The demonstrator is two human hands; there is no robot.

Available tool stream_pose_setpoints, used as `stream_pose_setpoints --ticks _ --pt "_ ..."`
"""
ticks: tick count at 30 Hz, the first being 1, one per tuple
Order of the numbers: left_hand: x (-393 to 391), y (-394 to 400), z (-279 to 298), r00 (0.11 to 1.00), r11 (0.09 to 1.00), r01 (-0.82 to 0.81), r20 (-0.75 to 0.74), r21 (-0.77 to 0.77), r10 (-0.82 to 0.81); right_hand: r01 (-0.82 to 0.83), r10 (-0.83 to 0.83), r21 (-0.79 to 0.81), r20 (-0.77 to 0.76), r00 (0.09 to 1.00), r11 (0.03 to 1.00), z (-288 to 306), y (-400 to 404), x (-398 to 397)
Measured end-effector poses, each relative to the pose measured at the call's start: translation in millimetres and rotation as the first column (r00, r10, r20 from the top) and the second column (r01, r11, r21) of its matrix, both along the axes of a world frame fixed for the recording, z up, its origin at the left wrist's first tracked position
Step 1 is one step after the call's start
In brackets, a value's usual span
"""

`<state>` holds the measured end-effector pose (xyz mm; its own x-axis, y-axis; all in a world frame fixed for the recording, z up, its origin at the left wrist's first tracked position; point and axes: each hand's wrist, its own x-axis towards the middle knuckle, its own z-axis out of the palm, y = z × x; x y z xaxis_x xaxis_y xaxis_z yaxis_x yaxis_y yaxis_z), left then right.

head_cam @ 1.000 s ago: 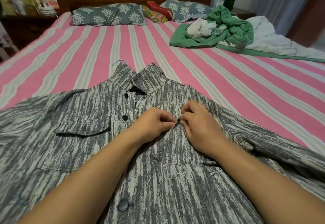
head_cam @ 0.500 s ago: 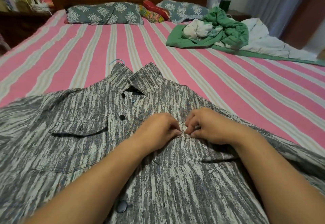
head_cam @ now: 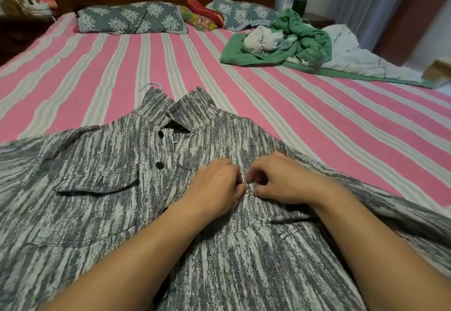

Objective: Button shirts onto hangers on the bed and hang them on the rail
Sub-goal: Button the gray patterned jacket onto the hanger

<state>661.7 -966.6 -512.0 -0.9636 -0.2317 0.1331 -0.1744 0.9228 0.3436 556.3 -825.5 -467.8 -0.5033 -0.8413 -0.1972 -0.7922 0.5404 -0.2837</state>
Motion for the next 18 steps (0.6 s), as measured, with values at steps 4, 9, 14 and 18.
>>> stream_pose_setpoints --ticks 4,9,14,18 --pt "-1 3 0 1.0 1.0 -0.019 0.012 0.001 0.019 0.002 -0.003 0.035 0.015 1.0 0.999 -2 -9 3" --pt "-4 6 5 0.995 0.997 -0.075 0.061 0.01 0.074 0.107 -0.095 -0.04 0.223 0.97 0.993 3 -8 -2" --pt "-7 7 1 0.989 0.992 -0.098 0.115 0.083 0.088 0.189 -0.154 -0.121 0.251 0.956 0.974 1 -8 -8" --pt "-6 -1 2 0.985 0.952 -0.125 0.146 0.278 0.087 0.265 -0.208 -0.192 0.273 0.939 0.945 -3 -6 -9"
